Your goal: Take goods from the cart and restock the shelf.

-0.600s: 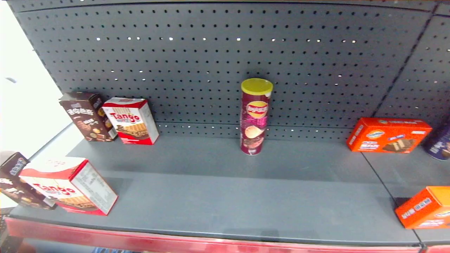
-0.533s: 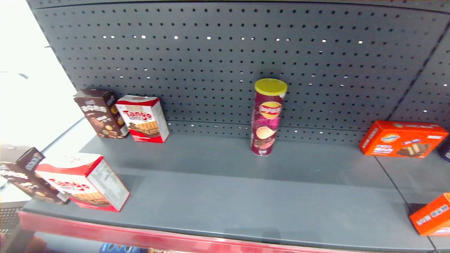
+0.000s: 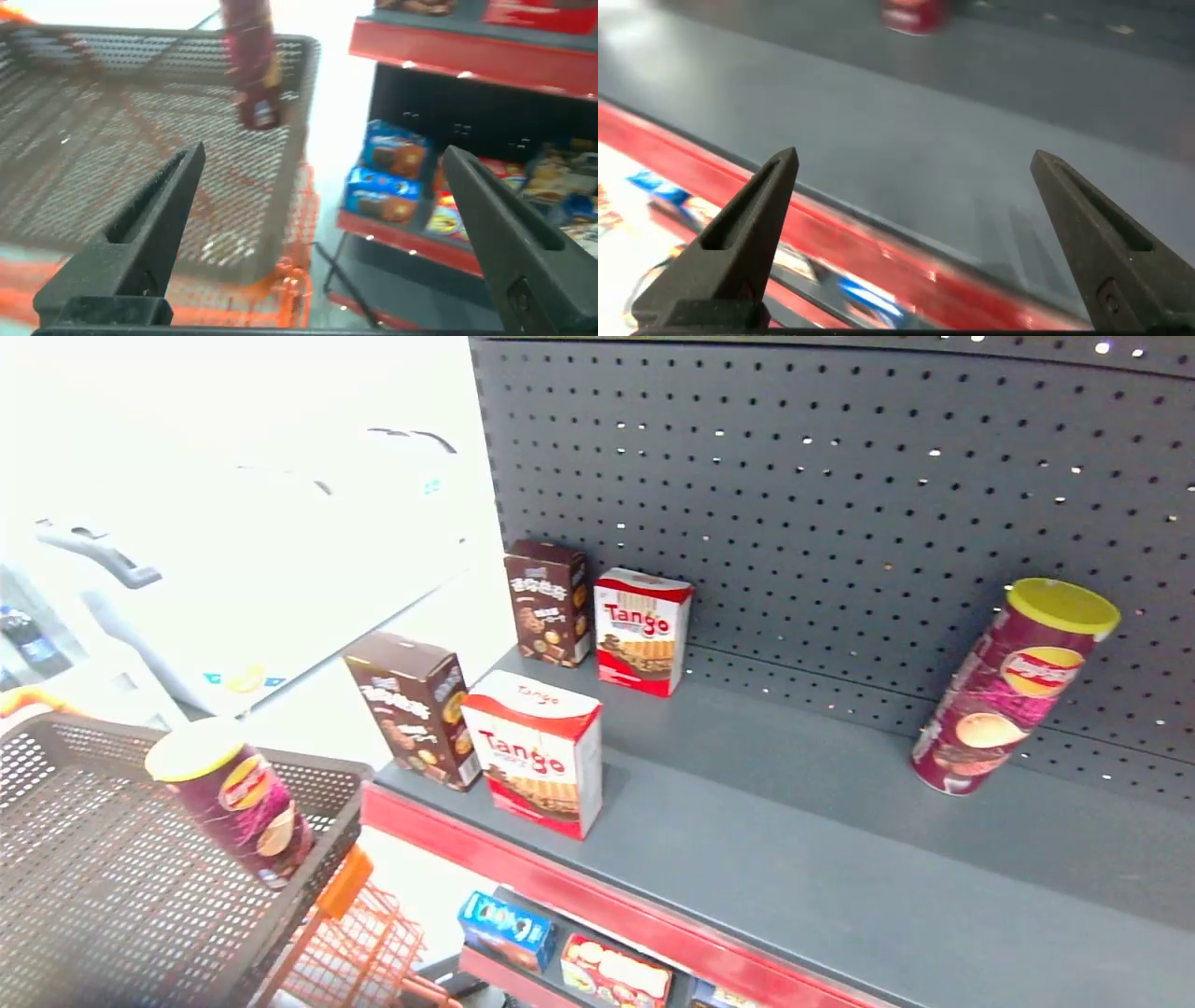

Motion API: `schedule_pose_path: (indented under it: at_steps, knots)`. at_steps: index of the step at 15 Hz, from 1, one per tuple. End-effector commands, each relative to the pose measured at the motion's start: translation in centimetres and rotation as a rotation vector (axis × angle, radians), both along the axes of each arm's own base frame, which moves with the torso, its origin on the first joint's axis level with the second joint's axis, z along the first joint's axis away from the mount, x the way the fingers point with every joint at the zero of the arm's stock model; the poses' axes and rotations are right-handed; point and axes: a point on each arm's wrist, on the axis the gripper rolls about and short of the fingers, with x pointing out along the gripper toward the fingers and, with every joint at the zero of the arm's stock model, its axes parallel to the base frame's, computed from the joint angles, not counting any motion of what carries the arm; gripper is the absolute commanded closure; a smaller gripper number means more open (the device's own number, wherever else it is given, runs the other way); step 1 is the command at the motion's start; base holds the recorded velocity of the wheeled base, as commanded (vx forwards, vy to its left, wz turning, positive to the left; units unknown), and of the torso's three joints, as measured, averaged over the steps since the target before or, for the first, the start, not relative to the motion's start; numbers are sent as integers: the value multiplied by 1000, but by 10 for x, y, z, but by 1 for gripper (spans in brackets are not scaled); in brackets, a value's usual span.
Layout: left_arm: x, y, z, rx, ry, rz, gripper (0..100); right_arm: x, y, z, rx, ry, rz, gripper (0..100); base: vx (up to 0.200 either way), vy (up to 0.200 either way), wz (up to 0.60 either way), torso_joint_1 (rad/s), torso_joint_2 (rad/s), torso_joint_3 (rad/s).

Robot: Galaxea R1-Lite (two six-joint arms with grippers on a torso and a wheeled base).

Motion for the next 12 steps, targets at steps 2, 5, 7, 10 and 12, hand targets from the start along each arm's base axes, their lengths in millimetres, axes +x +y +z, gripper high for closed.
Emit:
schedule_pose_path:
  at_steps: [2,5,7,10,12]
  knots:
    - [0,0,0,2,0,-1,0,0,0,0,0,2,1,0,0,0,0,0,0,0]
    - [0,0,0,2,0,-1,0,0,0,0,0,2,0,0,0,0,0,0,0,0]
    - [0,0,0,3,0,-3,0,0,0,0,0,2,0,0,0,0,0,0,0,0]
    - [0,0,0,3,1,-1,0,0,0,0,0,2,0,0,0,0,0,0,0,0]
    - [-1,0,3,3,-17,2,0,0,0,0,0,2,0,0,0,0,0,0,0,0]
